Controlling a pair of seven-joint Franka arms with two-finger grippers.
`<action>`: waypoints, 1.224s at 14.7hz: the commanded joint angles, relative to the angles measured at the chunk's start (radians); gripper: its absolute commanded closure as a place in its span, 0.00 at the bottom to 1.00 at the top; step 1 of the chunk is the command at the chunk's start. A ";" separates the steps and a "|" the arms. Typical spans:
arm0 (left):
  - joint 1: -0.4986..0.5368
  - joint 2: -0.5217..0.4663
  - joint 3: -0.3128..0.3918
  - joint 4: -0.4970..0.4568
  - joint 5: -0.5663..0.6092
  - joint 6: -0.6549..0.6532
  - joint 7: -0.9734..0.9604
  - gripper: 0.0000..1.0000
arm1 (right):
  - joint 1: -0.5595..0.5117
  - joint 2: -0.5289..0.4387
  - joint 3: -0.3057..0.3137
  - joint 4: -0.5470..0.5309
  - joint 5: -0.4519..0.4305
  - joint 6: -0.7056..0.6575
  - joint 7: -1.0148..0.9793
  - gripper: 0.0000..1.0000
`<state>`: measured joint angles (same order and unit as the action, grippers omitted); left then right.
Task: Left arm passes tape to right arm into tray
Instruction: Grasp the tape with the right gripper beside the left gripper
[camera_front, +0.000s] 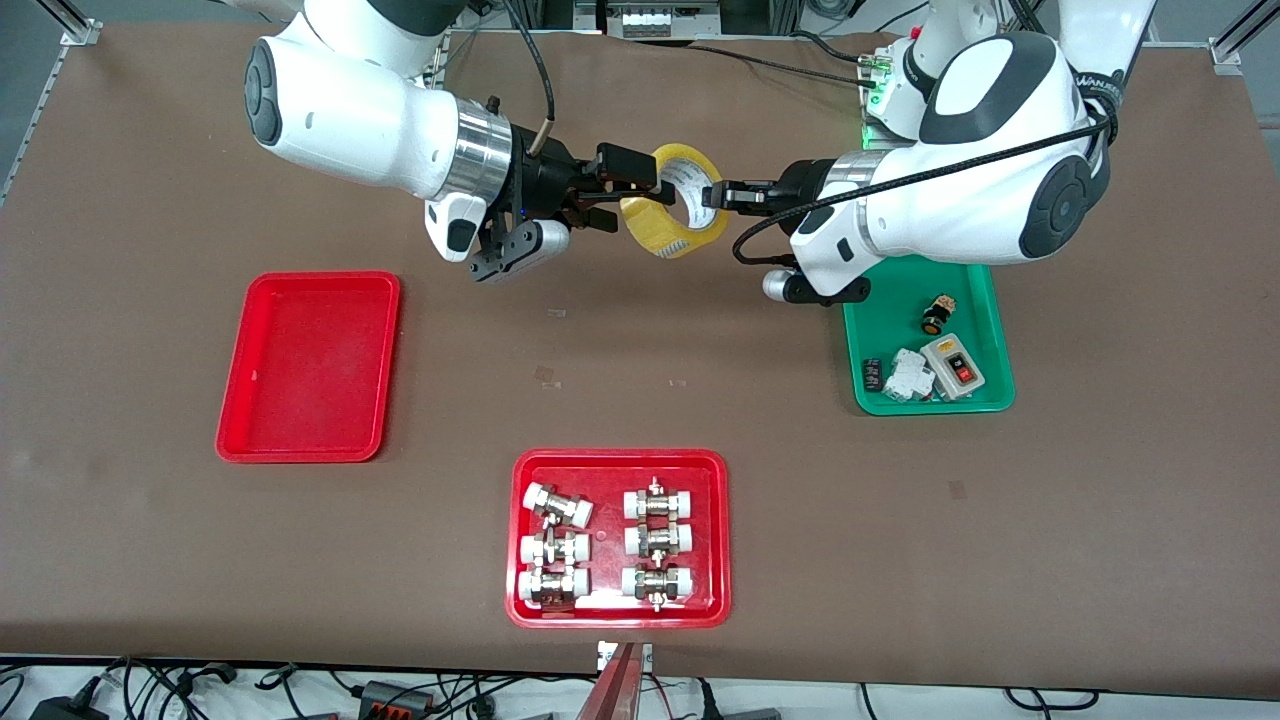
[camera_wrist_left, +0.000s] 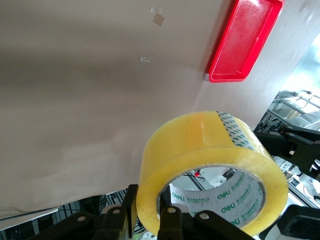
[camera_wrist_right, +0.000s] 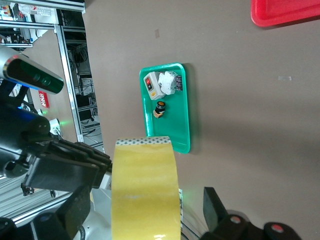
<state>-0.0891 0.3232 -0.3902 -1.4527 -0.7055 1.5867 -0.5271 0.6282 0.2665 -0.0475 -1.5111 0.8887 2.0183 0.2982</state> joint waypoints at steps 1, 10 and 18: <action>0.003 0.005 -0.001 0.029 -0.028 -0.024 0.015 0.95 | 0.005 0.003 -0.006 0.011 0.021 -0.004 0.027 0.00; 0.003 0.005 -0.001 0.029 -0.028 -0.024 0.018 0.95 | -0.004 -0.007 -0.011 0.011 0.021 -0.105 0.053 0.00; 0.005 0.005 -0.001 0.029 -0.026 -0.024 0.018 0.95 | -0.002 -0.013 -0.015 0.011 0.019 -0.113 0.055 0.00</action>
<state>-0.0891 0.3232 -0.3906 -1.4526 -0.7055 1.5862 -0.5239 0.6268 0.2617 -0.0608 -1.5074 0.8924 1.9249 0.3369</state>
